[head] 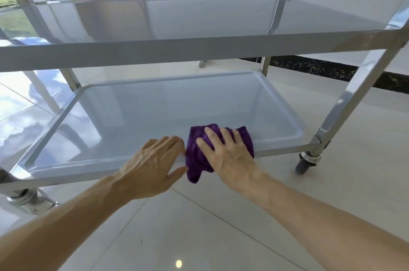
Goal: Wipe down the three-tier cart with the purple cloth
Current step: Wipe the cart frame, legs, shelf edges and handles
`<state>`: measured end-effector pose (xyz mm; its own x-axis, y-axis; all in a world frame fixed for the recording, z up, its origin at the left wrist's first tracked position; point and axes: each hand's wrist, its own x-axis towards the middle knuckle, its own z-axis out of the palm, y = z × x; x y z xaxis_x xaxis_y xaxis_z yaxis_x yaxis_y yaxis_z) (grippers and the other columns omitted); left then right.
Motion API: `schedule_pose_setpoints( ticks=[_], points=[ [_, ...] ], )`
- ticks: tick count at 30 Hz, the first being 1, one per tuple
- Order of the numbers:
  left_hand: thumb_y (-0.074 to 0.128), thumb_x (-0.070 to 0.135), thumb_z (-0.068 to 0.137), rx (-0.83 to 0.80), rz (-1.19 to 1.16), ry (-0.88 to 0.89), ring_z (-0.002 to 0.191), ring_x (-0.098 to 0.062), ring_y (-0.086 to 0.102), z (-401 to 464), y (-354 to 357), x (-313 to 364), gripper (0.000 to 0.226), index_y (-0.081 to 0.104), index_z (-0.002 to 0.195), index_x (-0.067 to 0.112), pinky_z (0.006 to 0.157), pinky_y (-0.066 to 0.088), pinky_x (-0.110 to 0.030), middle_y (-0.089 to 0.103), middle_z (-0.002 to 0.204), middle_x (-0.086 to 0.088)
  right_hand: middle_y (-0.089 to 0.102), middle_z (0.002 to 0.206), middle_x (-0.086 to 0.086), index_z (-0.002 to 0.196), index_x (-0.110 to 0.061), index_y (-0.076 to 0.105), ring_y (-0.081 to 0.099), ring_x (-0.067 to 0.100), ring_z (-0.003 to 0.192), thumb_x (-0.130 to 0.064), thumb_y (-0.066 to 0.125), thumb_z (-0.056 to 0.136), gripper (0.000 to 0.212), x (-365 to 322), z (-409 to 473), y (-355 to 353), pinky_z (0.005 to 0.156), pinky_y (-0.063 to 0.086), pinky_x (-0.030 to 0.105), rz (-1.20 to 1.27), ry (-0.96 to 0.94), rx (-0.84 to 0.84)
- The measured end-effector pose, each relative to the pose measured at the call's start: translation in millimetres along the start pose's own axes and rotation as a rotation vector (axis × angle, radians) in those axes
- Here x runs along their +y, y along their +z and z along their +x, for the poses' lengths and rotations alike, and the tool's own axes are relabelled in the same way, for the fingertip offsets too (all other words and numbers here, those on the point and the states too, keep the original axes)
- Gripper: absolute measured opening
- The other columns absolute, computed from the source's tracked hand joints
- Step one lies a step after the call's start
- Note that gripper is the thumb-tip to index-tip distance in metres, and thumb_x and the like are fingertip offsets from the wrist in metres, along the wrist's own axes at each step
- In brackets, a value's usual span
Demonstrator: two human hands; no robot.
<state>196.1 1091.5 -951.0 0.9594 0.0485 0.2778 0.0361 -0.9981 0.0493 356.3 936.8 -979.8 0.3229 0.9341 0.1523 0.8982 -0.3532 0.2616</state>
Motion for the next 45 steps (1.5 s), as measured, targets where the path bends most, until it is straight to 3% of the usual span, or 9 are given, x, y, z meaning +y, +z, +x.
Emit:
schedule_pose_setpoints(
  ticks=[5, 12, 16, 22, 26, 29, 37, 42, 45],
  points=[
    [0.05, 0.041, 0.094, 0.02, 0.037, 0.039, 0.084, -0.019, 0.062, -1.8, 5.0, -0.1, 0.034, 0.061, 0.108, 0.013, 0.077, 0.055, -0.037, 0.063, 0.099, 0.003, 0.03, 0.158, 0.011, 0.15, -0.024, 0.032, 0.041, 0.039, 0.135, -0.005, 0.074, 0.075, 0.087, 36.5, -14.5, 2.6, 0.112, 0.033, 0.051, -0.021, -0.111, 0.088],
    [0.048, 0.039, 0.095, 0.102, 0.126, 0.058, 0.068, -0.02, 0.055, 10.7, 10.0, 5.4, 0.029, 0.06, 0.092, 0.012, 0.061, 0.05, -0.036, 0.056, 0.082, 0.002, 0.004, 0.165, 0.001, 0.156, -0.03, 0.007, 0.013, 0.028, 0.149, -0.001, 0.06, 0.088, 0.091, 143.2, -80.3, 12.6, 0.122, 0.014, 0.041, -0.028, 0.227, -0.138],
    [0.042, 0.037, 0.093, 0.129, 0.158, 0.103, 0.06, -0.017, 0.048, 26.4, 9.2, 15.4, 0.027, 0.056, 0.086, 0.015, 0.051, 0.046, -0.033, 0.048, 0.075, 0.005, 0.013, 0.163, -0.002, 0.154, -0.028, 0.023, 0.016, 0.024, 0.148, 0.002, 0.059, 0.089, 0.08, 149.2, -92.3, 6.7, 0.121, 0.019, 0.037, 0.137, 0.231, -0.104],
    [0.043, 0.038, 0.093, 0.11, 0.159, 0.209, 0.069, -0.017, 0.06, 57.8, -3.5, 45.7, 0.03, 0.065, 0.093, 0.018, 0.061, 0.053, -0.036, 0.061, 0.086, 0.007, 0.057, 0.124, -0.012, 0.119, -0.024, 0.058, 0.056, 0.011, 0.108, 0.001, 0.064, 0.085, 0.043, 151.9, -106.6, -15.8, 0.092, 0.049, 0.033, 0.676, 0.418, 0.125],
    [0.064, 0.024, 0.087, 0.163, 0.141, 0.314, 0.078, -0.021, 0.063, 87.2, -24.4, 89.7, 0.01, 0.066, 0.094, 0.017, 0.068, 0.054, -0.037, 0.065, 0.094, 0.004, 0.064, 0.088, -0.018, 0.099, -0.035, 0.06, 0.061, -0.002, 0.081, -0.009, 0.068, 0.088, 0.029, 156.1, -119.0, -33.8, 0.066, 0.043, 0.009, 0.924, 0.666, 0.393],
    [0.061, 0.02, 0.088, 0.256, 0.177, 0.401, 0.082, -0.026, 0.063, 106.7, -42.7, 121.5, 0.008, 0.065, 0.094, 0.016, 0.072, 0.052, -0.041, 0.065, 0.096, 0.0, 0.064, 0.08, -0.021, 0.091, -0.042, 0.057, 0.061, -0.003, 0.076, -0.014, 0.07, 0.087, 0.031, 163.1, -132.2, -52.0, 0.057, 0.044, 0.007, 0.993, 0.755, 0.596],
    [0.054, 0.018, 0.09, 0.632, 0.258, 0.442, 0.102, -0.034, 0.061, 158.0, -108.0, 164.5, 0.017, 0.067, 0.1, 0.013, 0.085, 0.047, -0.047, 0.067, 0.111, -0.005, 0.061, 0.083, -0.02, 0.097, -0.032, 0.056, 0.058, -0.004, 0.073, -0.028, 0.069, 0.089, 0.015, 212.6, -127.1, -112.7, 0.067, 0.046, 0.019, 1.067, 0.921, 1.059],
    [0.061, 0.022, 0.086, 0.629, 0.316, 0.215, 0.114, -0.039, 0.055, 181.3, -122.6, 153.2, 0.04, 0.056, 0.125, 0.013, 0.097, 0.04, -0.055, 0.058, 0.131, -0.012, 0.063, 0.106, -0.002, 0.11, -0.029, 0.052, 0.061, 0.009, 0.099, -0.039, 0.076, 0.083, 0.038, 204.0, -82.4, -136.9, 0.088, 0.048, 0.023, 1.194, 0.694, 0.946],
    [0.066, 0.024, 0.082, 0.544, 0.305, 0.11, 0.106, -0.038, 0.058, 181.7, -111.4, 142.3, 0.055, 0.051, 0.134, 0.011, 0.092, 0.043, -0.052, 0.06, 0.127, -0.01, 0.05, 0.128, -0.006, 0.125, -0.044, 0.041, 0.051, 0.018, 0.121, -0.048, 0.078, 0.07, 0.066, 197.5, -71.7, -132.5, 0.105, 0.043, 0.041, 1.179, 0.691, 0.837]
  ],
)
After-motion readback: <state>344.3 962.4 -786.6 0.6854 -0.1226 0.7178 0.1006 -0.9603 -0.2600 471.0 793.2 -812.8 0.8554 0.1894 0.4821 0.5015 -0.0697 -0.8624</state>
